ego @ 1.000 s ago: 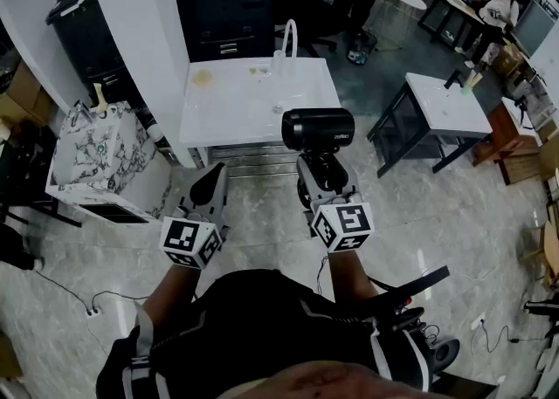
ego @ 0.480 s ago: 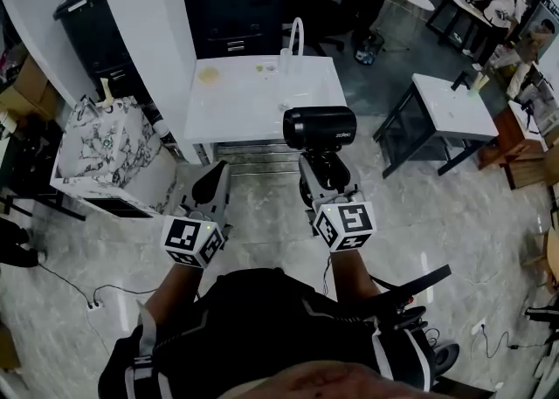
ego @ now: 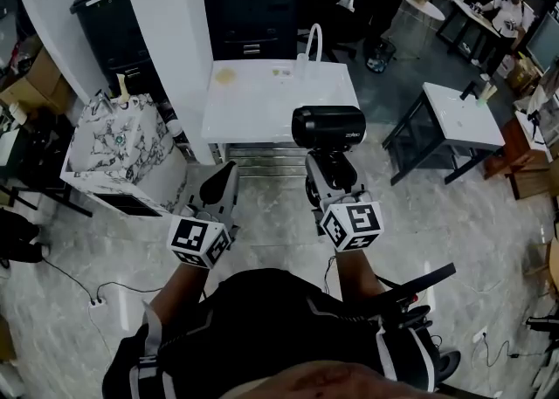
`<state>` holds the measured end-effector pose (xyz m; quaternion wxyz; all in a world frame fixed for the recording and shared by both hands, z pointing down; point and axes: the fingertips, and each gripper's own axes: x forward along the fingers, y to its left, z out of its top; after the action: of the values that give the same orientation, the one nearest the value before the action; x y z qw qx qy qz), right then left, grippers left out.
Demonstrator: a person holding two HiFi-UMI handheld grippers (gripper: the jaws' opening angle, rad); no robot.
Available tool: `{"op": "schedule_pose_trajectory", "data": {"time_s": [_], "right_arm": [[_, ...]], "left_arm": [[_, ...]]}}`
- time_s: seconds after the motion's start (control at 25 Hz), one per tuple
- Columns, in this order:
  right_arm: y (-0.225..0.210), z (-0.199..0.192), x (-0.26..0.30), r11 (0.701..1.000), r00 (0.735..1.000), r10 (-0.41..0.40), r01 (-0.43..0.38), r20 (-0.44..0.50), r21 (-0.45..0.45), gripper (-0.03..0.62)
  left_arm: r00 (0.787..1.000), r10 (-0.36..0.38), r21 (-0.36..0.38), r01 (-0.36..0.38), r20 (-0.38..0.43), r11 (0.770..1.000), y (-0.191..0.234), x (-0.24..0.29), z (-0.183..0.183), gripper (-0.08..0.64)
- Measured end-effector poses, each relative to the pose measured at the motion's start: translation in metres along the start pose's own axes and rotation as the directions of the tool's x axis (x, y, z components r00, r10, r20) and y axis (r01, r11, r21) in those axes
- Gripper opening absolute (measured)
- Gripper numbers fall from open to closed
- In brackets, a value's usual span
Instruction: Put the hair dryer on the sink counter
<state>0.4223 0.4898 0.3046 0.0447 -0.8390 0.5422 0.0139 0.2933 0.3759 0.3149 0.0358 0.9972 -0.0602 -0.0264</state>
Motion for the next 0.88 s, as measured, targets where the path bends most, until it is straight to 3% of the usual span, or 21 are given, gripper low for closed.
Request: {"op": "schedule_pose_trajectory", "data": {"time_s": [0.88], "right_arm": [[0.183, 0.003, 0.071, 0.981, 0.980, 0.195, -0.194, 0.042, -0.019, 0.236]], "left_arm": [[0.983, 0.182, 0.034, -0.183, 0.021, 0.983, 0.133, -0.136, 0.022, 0.003]]}}
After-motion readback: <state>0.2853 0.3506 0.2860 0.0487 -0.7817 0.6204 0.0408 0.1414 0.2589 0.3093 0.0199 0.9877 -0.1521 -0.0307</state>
